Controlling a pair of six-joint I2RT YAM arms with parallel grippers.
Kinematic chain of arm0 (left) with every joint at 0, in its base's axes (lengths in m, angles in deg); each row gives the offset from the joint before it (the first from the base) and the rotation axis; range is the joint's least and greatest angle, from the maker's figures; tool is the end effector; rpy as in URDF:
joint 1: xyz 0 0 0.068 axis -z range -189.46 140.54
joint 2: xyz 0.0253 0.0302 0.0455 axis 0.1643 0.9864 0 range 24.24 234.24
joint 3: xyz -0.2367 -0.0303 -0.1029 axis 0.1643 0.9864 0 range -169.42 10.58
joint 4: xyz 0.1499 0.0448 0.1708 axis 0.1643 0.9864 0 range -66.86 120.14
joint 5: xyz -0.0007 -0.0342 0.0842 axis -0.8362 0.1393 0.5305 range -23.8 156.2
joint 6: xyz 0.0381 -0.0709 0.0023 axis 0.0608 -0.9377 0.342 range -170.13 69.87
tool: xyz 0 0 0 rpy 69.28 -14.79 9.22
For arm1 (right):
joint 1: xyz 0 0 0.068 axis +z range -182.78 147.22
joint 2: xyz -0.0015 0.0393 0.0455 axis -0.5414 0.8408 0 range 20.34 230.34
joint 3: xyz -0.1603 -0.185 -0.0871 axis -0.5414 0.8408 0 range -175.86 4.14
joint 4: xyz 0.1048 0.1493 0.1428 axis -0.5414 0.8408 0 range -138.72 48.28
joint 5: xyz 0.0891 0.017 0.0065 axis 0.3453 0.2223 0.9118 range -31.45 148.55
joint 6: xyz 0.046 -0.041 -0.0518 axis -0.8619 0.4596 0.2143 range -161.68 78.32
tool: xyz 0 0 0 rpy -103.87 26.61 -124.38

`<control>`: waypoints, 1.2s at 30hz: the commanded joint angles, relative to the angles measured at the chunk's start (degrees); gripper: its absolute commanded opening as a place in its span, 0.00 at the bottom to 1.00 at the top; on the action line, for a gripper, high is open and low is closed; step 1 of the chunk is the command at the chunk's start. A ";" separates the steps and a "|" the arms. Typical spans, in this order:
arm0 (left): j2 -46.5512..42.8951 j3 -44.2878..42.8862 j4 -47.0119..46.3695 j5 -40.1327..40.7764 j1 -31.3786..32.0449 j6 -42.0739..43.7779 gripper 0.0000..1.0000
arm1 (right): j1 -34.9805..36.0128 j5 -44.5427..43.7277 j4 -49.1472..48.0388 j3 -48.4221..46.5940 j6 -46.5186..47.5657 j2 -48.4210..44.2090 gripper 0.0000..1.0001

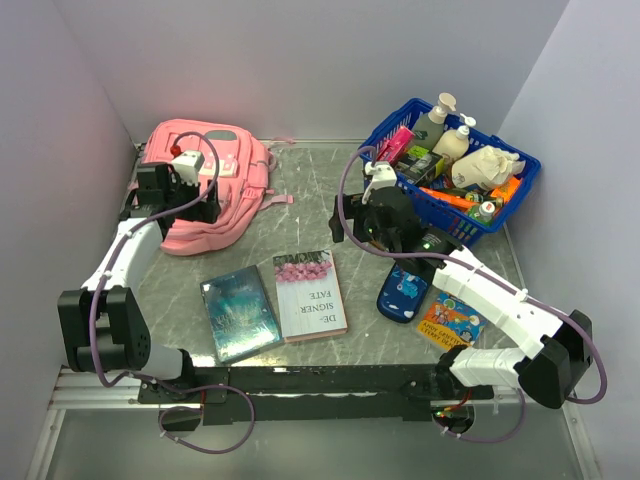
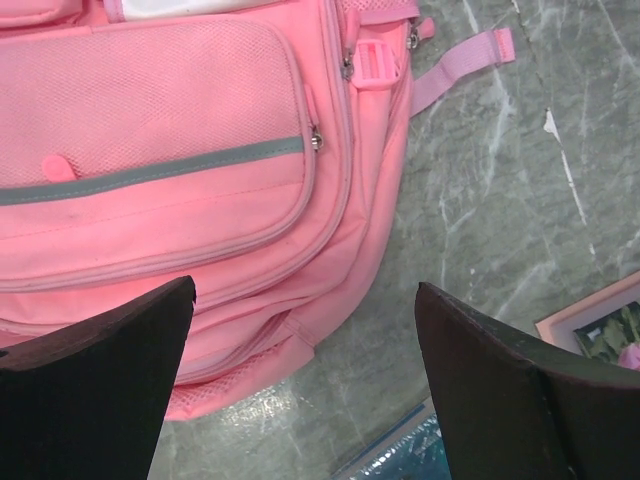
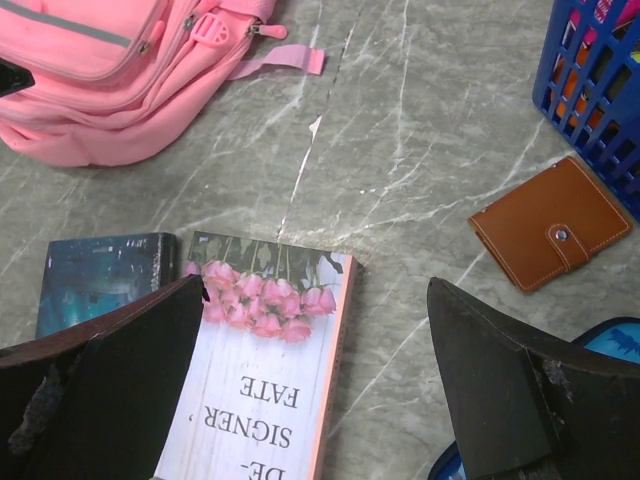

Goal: Pack the student bag
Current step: Move the student bag to the center of the board.

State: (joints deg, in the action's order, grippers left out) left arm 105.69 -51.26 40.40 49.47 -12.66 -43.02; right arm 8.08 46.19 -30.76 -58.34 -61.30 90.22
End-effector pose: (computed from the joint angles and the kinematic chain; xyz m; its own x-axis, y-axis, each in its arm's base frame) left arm 0.3165 -0.0022 0.2620 -0.5726 0.0867 -0.8153 0.2492 0.9657 -0.0723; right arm 0.2223 0.1725 0.3200 -0.4706 0.0264 -0.8819 -0.3555 0.9091 0.2170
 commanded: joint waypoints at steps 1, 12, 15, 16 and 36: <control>0.28 2.16 -2.92 2.40 -0.31 3.77 0.96 | -0.52 0.14 -2.49 0.34 0.63 -2.12 1.00; 5.03 1.12 -3.90 2.65 -1.81 4.57 0.96 | -0.96 0.32 -2.05 0.60 0.37 -2.30 1.00; 8.37 1.19 -5.12 7.39 -1.89 6.67 0.96 | -0.96 0.49 -2.75 1.48 0.46 -2.91 1.00; 9.16 1.90 -6.00 8.55 -1.81 7.55 0.96 | -0.96 0.58 -2.84 1.66 0.46 -3.00 1.00; 4.76 6.30 -9.20 9.79 2.76 19.34 0.98 | -1.13 5.33 -4.86 2.89 -0.95 -2.04 1.00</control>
State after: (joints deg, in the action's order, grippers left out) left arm 112.05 -42.80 28.66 60.86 -10.19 -27.78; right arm 7.27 50.73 -33.17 -55.52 -61.61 88.96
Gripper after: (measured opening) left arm 0.966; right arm 0.998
